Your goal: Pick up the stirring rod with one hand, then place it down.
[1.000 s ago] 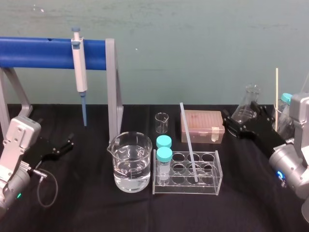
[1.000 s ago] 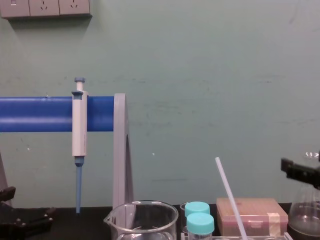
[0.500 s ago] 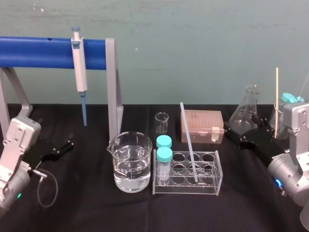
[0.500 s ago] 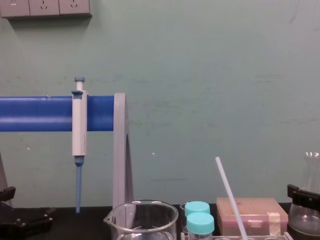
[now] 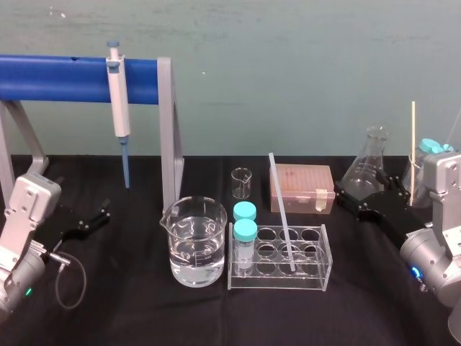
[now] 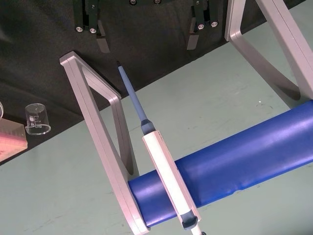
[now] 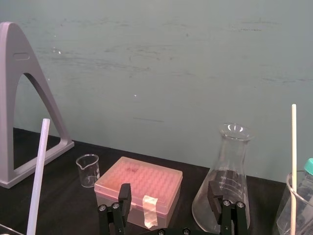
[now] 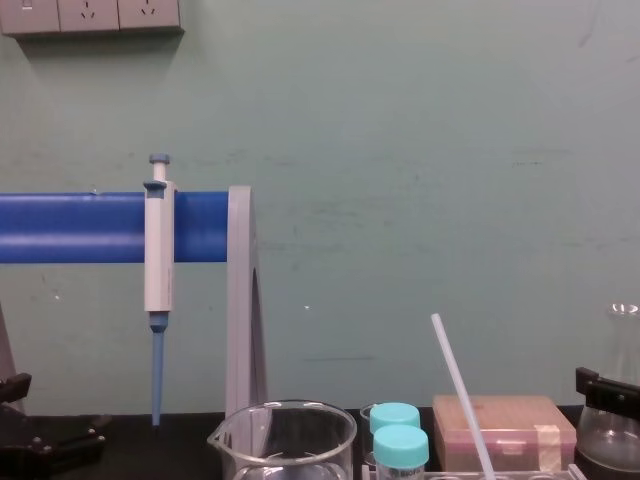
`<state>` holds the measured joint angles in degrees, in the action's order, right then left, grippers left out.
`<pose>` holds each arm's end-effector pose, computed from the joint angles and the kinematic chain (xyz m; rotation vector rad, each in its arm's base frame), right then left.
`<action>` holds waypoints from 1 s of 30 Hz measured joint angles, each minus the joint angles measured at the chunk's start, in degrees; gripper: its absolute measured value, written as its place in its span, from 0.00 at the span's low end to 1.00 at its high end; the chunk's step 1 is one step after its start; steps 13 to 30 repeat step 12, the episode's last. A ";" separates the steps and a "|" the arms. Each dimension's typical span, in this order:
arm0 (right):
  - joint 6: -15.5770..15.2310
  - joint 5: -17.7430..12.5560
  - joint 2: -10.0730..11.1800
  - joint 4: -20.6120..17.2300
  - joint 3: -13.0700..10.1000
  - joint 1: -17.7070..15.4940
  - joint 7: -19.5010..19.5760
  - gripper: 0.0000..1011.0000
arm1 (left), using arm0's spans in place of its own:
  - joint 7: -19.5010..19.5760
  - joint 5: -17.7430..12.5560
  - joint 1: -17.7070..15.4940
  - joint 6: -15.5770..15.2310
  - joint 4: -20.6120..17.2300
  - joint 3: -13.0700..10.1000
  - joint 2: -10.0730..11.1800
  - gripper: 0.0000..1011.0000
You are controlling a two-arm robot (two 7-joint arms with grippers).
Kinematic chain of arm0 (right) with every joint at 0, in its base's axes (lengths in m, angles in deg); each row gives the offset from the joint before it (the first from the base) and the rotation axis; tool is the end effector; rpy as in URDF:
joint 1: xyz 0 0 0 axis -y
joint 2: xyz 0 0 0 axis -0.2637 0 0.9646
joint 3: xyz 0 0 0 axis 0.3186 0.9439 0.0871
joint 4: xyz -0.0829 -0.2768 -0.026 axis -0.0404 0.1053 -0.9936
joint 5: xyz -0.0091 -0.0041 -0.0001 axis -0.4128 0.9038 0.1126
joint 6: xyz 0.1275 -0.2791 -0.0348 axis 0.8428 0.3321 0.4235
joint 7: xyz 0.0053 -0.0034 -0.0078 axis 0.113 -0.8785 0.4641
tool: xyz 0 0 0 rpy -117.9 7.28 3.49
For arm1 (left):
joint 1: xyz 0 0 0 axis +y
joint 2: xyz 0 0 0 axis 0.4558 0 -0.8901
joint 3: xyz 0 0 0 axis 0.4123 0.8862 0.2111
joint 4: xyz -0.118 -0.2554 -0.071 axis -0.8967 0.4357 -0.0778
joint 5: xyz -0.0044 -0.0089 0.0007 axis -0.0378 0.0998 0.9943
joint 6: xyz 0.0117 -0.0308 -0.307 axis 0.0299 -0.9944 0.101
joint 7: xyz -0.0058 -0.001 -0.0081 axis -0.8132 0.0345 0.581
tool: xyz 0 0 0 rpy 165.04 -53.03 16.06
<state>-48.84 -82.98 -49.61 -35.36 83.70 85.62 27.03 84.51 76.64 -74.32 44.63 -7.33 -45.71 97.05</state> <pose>0.3762 -0.0674 -0.2978 -0.0830 -0.0469 -1.2712 0.3581 0.0826 -0.3021 0.3044 -0.2852 1.2478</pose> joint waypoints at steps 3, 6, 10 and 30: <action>0.00 -0.02 0.01 -0.02 0.00 -0.01 0.02 0.99 | 0.00 0.00 0.00 0.00 0.00 0.00 0.00 0.99; 0.00 -0.04 0.02 -0.03 0.00 -0.03 0.04 0.99 | 0.00 0.00 0.00 0.00 0.00 0.00 0.00 0.99; 0.00 -0.06 0.02 -0.05 0.00 -0.04 0.04 0.99 | 0.00 0.00 0.00 0.00 0.00 0.00 0.00 0.99; 0.00 -0.07 0.02 -0.07 0.00 -0.05 0.04 0.99 | 0.00 0.00 0.00 0.00 0.00 0.00 0.00 0.99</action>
